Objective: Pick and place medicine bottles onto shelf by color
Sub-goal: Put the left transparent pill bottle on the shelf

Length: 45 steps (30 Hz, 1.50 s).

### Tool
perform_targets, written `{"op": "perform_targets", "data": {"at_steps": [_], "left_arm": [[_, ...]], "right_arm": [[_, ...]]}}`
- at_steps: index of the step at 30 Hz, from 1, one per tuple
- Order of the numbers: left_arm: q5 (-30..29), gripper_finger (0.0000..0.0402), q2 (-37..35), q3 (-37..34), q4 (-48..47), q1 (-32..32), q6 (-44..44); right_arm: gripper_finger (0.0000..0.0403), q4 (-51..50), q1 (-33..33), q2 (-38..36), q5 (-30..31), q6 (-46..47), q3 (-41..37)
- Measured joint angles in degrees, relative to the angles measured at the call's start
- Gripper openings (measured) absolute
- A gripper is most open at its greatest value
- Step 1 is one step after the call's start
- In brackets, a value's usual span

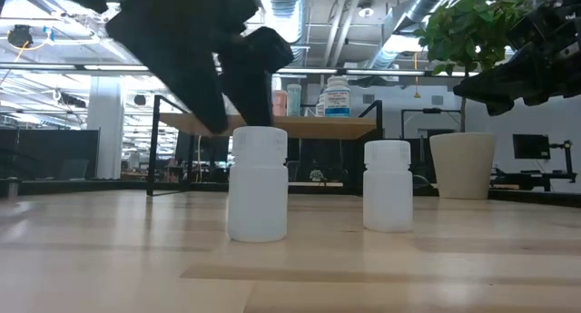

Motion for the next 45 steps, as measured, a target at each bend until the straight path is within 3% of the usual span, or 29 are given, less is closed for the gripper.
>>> {"op": "perform_targets", "data": {"at_steps": [7,24,28,38,45], "left_arm": [[3.55,0.0281,0.94,0.14,3.88,-0.65,-0.61],[1.31,0.0279,4.45,0.09,9.18,-1.42,2.27],[1.06,0.0249,4.45,0.09,9.09,-1.42,2.26],[-1.91,0.011,4.4,0.32,8.76,-1.15,2.32],[-2.48,0.0116,4.36,6.83,-2.32,0.3,6.81]], "right_arm": [[0.0123,0.0,0.0,-0.02,0.0,0.0,0.0],[0.0123,0.06,0.01,1.06,-0.06,-0.02,0.02],[0.0123,0.04,0.01,1.07,-0.04,-0.01,0.0],[0.0123,0.04,-0.01,1.07,-0.04,-0.02,0.0],[0.0123,0.04,0.01,1.07,-0.04,0.0,0.0]]}}
